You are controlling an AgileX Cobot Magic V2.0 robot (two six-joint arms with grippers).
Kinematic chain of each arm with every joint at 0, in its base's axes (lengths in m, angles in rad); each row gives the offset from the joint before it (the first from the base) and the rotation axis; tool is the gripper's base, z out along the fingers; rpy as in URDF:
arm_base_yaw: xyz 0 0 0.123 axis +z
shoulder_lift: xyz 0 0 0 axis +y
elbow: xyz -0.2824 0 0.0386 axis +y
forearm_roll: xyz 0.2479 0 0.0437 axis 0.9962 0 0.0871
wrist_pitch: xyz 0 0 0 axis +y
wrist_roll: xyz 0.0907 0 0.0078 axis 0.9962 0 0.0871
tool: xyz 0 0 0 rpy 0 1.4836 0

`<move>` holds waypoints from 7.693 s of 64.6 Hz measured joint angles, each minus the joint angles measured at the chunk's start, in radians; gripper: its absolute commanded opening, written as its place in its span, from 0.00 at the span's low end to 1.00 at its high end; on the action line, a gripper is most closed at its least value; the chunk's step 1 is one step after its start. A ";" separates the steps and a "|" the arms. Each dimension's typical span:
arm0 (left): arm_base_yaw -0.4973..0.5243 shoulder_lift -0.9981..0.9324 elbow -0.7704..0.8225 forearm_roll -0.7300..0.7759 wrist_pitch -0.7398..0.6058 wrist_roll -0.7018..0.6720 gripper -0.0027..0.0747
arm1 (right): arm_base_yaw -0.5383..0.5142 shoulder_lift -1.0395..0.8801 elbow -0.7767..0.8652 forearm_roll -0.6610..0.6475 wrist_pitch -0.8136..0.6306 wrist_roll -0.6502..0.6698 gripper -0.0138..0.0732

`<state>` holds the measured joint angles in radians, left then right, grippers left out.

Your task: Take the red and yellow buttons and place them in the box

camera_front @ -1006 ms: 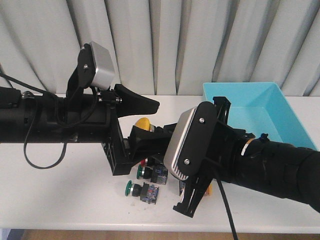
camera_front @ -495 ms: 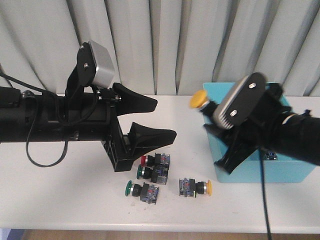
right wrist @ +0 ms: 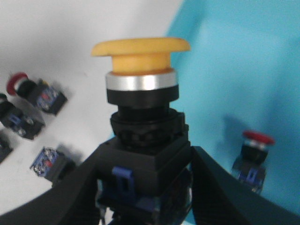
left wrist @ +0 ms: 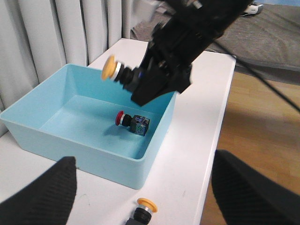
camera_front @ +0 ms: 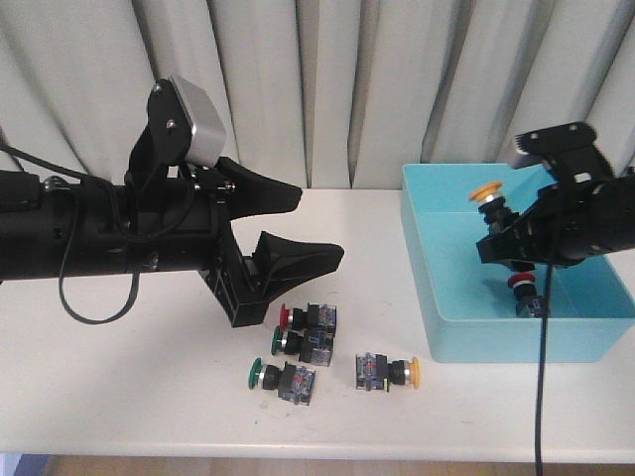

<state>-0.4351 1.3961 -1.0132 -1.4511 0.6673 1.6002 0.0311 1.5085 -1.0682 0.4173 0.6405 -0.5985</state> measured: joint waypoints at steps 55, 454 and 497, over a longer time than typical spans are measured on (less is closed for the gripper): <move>0.000 0.000 0.000 0.000 0.000 0.000 0.77 | 0.000 0.633 -0.439 -0.335 0.181 0.402 0.45; 0.396 -1.408 1.043 1.412 -0.659 -1.571 0.02 | 0.000 -0.966 0.517 -0.304 0.069 0.428 0.15; 0.396 -1.408 1.043 1.412 -0.657 -1.571 0.02 | 0.000 -0.966 0.517 -0.304 0.073 0.428 0.15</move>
<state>-0.0392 -0.0115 0.0295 -0.0389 0.0105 0.0291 0.0311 0.5425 -0.5515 0.1135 0.7131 -0.1706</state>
